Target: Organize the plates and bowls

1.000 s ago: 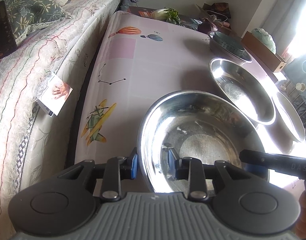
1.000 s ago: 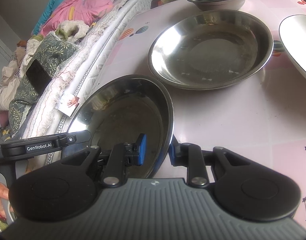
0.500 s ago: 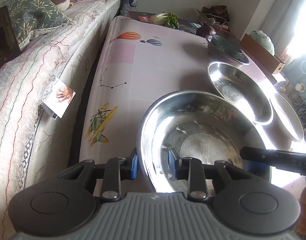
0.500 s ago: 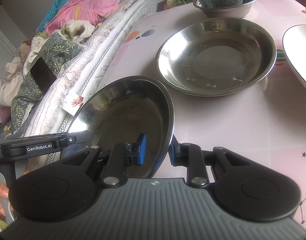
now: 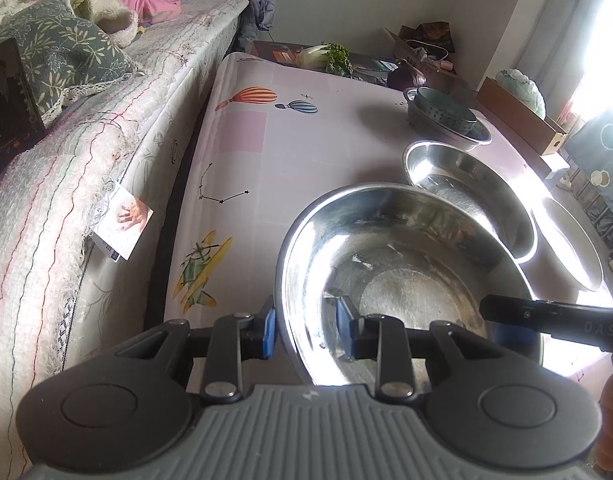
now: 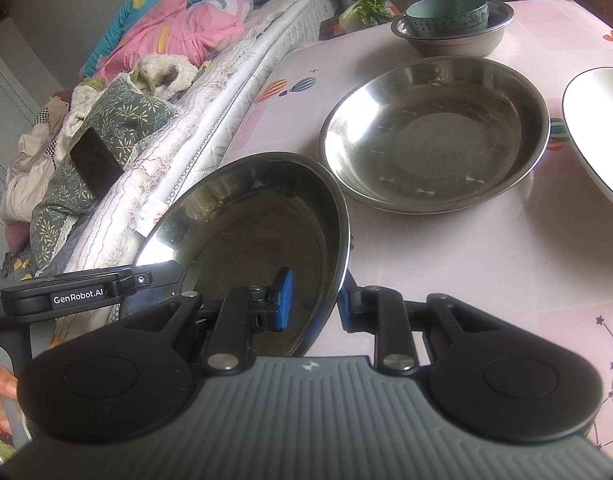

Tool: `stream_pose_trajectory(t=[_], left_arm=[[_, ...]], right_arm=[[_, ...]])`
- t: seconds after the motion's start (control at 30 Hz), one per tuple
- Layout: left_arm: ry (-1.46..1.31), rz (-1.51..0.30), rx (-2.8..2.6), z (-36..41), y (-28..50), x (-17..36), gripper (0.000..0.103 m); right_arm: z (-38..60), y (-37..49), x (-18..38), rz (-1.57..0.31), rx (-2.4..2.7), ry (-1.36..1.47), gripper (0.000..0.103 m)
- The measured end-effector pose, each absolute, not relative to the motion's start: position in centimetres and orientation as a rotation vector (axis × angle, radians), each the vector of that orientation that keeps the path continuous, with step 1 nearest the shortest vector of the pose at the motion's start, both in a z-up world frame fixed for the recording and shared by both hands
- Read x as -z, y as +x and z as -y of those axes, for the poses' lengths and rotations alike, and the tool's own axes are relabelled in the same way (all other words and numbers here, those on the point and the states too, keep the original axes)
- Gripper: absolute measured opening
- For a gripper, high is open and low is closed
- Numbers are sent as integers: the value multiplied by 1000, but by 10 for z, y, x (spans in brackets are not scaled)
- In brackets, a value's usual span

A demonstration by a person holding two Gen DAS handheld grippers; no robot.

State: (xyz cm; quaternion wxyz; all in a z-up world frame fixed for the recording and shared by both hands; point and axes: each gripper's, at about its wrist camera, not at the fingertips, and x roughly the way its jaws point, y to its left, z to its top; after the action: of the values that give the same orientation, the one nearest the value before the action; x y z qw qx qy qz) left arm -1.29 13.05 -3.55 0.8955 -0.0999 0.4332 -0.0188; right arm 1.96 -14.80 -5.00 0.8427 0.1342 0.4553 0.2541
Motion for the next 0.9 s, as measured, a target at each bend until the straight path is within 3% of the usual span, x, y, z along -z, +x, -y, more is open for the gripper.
stream_pose_trajectory(t=[0.9], left_arm=[[-171,-847,148,-91,44,6,30]], right_arm=[[196,47,24,-883,-445,331,23]])
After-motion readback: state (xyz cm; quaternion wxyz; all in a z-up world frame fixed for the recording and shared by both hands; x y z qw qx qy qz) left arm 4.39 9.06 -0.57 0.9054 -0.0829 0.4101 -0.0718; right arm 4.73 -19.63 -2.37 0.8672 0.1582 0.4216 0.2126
